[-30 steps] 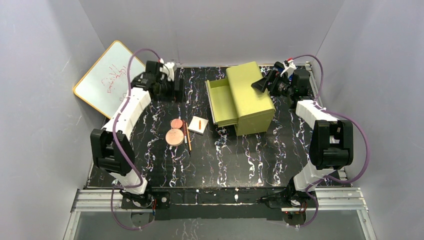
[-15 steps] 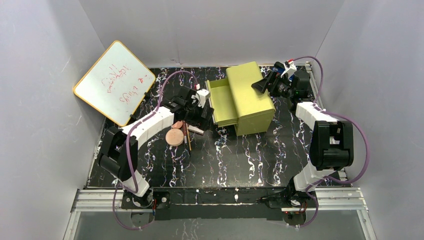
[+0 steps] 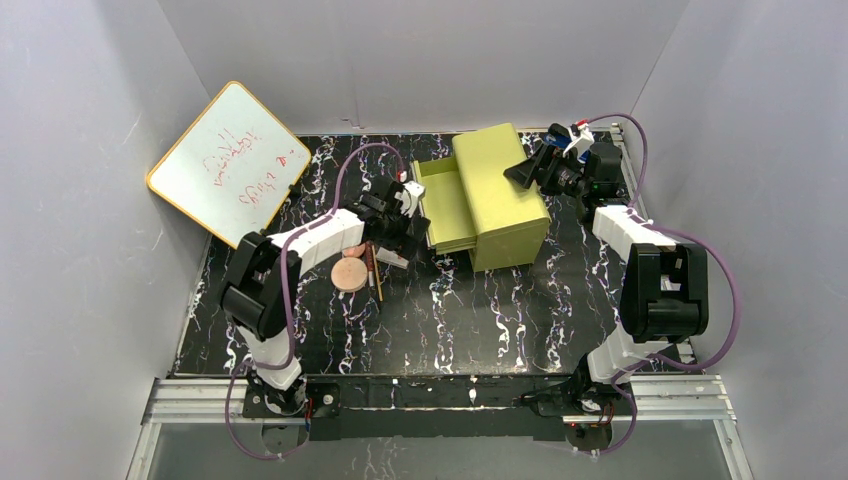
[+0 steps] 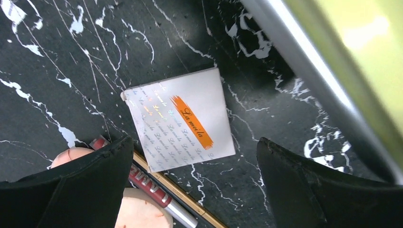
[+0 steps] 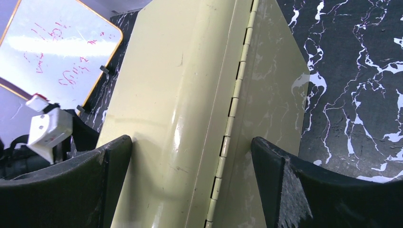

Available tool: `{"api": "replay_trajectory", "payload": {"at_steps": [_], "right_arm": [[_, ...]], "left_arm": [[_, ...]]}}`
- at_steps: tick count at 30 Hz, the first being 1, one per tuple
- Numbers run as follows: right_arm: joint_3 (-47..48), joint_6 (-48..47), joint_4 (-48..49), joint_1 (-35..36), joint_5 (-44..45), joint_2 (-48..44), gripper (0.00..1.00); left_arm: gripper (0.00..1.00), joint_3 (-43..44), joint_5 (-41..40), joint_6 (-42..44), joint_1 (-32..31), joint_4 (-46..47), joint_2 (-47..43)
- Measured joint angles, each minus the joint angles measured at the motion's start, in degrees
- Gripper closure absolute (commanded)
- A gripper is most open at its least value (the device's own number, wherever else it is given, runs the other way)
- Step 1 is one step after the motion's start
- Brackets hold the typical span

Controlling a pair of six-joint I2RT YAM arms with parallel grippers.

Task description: Organize the makeup

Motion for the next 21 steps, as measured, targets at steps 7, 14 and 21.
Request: {"api": "replay_trajectory", "payload": {"at_steps": [7, 14, 21], "right_arm": [[0.0, -0.1, -0.4, -0.3, -0.2, -0.1, 0.0], [0.0, -0.1, -0.8, -0.5, -0.3, -0.3, 0.0], [0.0, -0.1, -0.9, -0.5, -0.4, -0.3, 0.0]], "left_arm": [[0.01, 2.3, -0.3, 0.0, 1.5, 0.0, 4.4], [0.02, 2.6, 1.6, -1.2, 2.4, 1.3, 5.6], [0.02, 2.0, 7.9, -3.6, 4.3, 3.1, 7.1]]}}
